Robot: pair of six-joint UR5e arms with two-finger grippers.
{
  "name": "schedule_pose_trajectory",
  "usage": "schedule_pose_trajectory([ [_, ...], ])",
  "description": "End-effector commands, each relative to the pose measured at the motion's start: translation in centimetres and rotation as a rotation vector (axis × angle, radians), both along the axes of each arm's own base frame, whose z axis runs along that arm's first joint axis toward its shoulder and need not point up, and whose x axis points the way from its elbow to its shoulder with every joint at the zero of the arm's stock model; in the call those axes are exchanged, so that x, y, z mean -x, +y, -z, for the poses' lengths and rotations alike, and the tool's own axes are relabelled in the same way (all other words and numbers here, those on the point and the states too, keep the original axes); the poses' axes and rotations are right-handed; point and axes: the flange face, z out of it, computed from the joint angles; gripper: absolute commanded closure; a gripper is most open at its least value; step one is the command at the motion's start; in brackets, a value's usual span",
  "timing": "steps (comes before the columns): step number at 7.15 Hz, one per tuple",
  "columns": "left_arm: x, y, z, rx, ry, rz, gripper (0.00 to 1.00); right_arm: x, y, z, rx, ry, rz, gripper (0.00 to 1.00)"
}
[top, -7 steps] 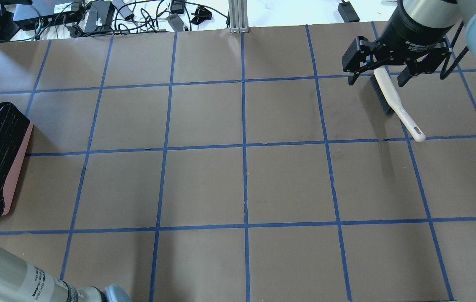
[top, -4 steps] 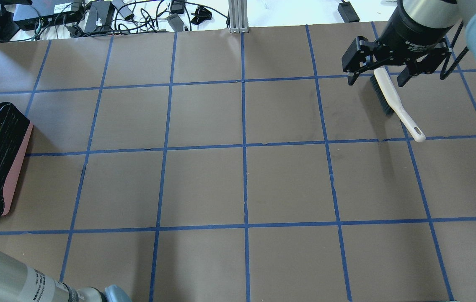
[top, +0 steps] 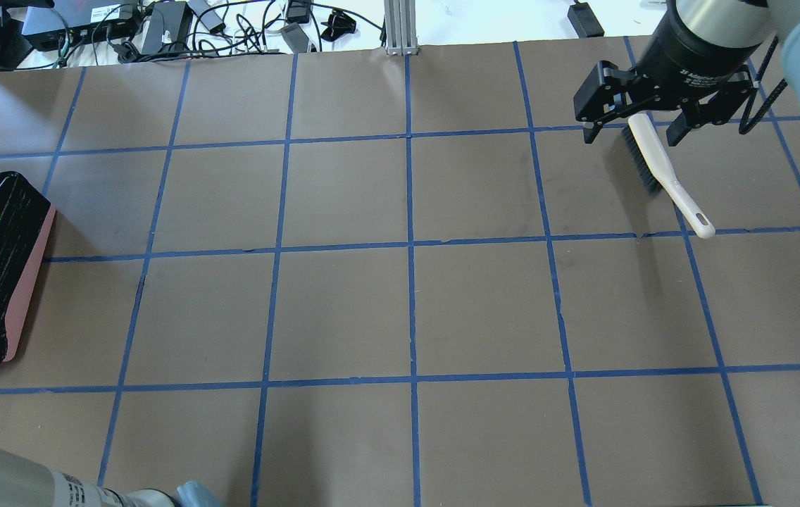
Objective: Sweep and dump trash into bin
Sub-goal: 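Raise the empty dustpan out of the bin and carry it back with the left gripper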
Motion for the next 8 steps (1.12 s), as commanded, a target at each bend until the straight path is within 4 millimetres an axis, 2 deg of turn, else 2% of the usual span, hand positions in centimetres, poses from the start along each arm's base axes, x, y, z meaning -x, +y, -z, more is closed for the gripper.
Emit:
schedule_pose_trajectory([
  [1, 8.3, -2.8, 1.9, -0.052, 0.186, 0.086, 1.00, 0.0, 0.0, 0.0, -0.001, 0.001, 0.000, 0.00],
  [2, 10.8, -4.3, 3.9, -0.020, 0.273, 0.105, 1.00, 0.0, -0.1, 0.3, -0.005, 0.001, -0.003, 0.00],
  [3, 12.2, -4.8, 5.6, -0.034, 0.309, 0.123, 1.00, 0.0, -0.2, 0.4, -0.009, 0.001, -0.004, 0.00],
  [5, 17.4, -7.4, 8.0, 0.027, 0.451, 0.143, 1.00, 0.0, -0.1, 0.6, -0.012, 0.001, -0.005, 0.00],
  [6, 18.0, -8.7, 10.3, 0.117, 0.530, -0.043, 1.00, 0.0, -0.1, 0.7, -0.015, 0.000, -0.005, 0.00],
  [8, 18.5, -10.9, 12.9, 0.214, 0.542, -0.252, 1.00, 0.1, -0.2, 0.7, -0.015, 0.004, -0.004, 0.00],
])
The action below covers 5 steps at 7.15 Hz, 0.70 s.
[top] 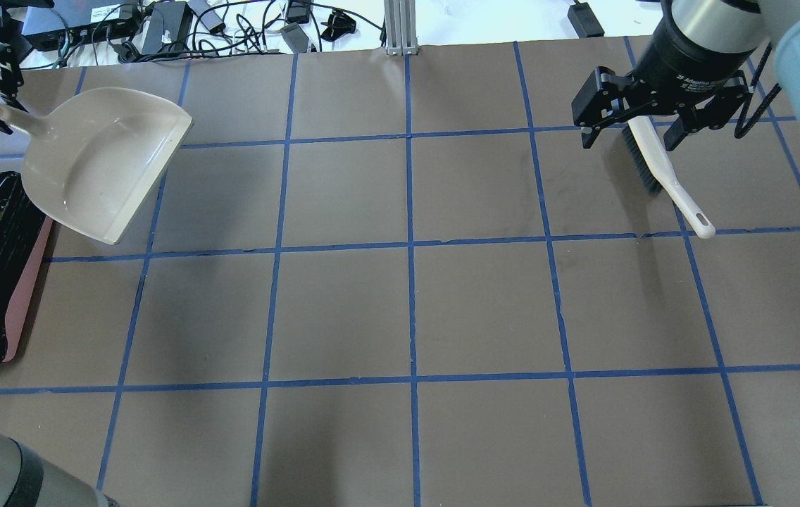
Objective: Sweep and dump trash into bin
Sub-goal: 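Raise the empty dustpan out of the bin and carry it back with the left gripper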
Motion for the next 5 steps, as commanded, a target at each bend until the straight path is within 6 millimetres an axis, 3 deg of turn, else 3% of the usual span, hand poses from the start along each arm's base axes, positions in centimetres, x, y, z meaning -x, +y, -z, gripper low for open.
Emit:
schedule_pose_trajectory([
  [1, 1.2, -2.4, 3.3, 0.034, 0.028, -0.193, 1.00, 0.0, 0.0, 0.0, -0.001, 0.003, 0.000, 0.00],
  [3, 3.6, -3.9, 6.4, -0.015, -0.025, -0.308, 1.00, 0.0, 0.0, 0.0, -0.001, 0.005, 0.000, 0.00],
  [5, 6.1, -5.9, 8.0, -0.053, -0.039, -0.308, 1.00, 0.0, 0.0, 0.0, -0.002, 0.005, 0.000, 0.00],
])
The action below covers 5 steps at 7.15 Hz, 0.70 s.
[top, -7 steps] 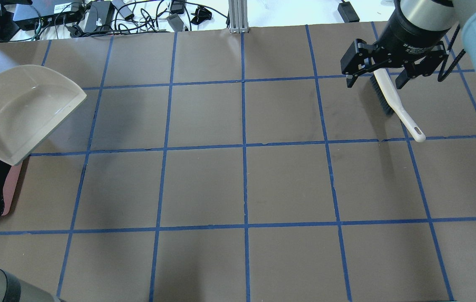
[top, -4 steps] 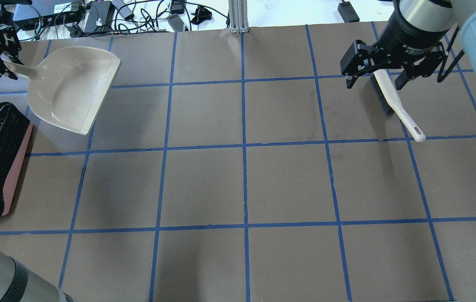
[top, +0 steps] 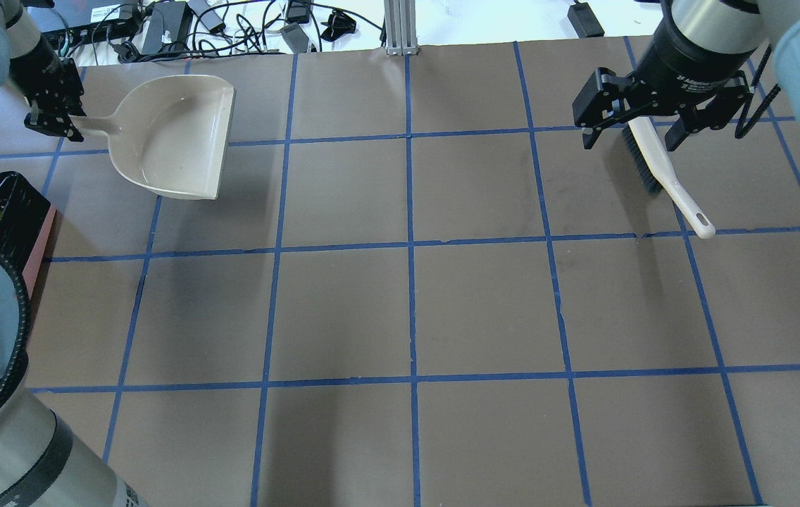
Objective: Sweep and dump trash into bin
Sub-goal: 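Raise the empty dustpan out of the bin and carry it back with the left gripper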
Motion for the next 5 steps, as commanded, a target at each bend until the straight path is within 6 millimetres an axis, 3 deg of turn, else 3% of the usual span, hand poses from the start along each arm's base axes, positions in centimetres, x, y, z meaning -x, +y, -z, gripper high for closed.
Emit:
schedule_pose_trajectory([
  [1, 2.3, -2.0, 1.7, -0.026, -0.011, -0.047, 1.00, 0.0, 0.0, -0.1, 0.001, 0.002, 0.000, 0.00],
  [5, 6.8, -4.7, 5.0, -0.033, -0.004, -0.085, 1.00, 0.0, 0.2, -0.2, 0.003, 0.000, 0.000, 0.00],
])
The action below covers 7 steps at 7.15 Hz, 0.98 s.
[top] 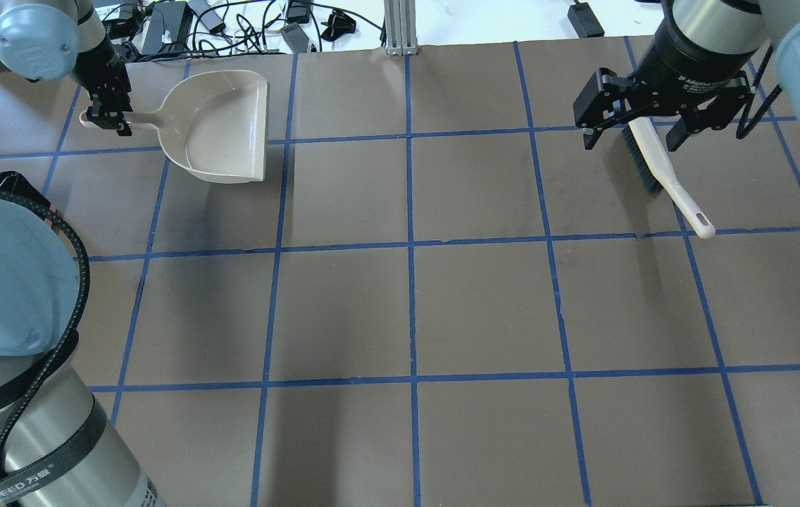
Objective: Sweep and dump trash into bin
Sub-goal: 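Raise the empty dustpan out of the bin and carry it back with the left gripper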
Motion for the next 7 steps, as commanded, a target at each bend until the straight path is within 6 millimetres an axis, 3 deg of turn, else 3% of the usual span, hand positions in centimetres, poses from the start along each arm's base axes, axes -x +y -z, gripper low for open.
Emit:
schedule_pose_trajectory([
  [1, 3.1, -0.5, 2.5, -0.034, 0.003, 0.016, 1.00, 0.0, 0.0, -0.1, 0.002, -0.002, 0.013, 0.00],
  [2, 4.6, 0.3, 4.0, -0.068, -0.005, 0.037, 1.00, 0.0, 0.0, 0.0, -0.001, -0.002, 0.013, 0.00],
  [4, 5.9, 4.1, 5.5, -0.140, -0.045, 0.080, 1.00, 0.1, 0.1, -0.1, 0.002, 0.013, 0.018, 0.00],
  [5, 5.9, 4.6, 4.7, -0.136, -0.045, 0.095, 1.00, 0.2, 0.1, 0.0, 0.000, 0.028, 0.014, 0.00],
  [7, 5.8, 3.9, 5.1, -0.085, -0.057, 0.084, 1.00, -1.0, 0.4, -0.1, 0.001, 0.027, 0.002, 0.00],
])
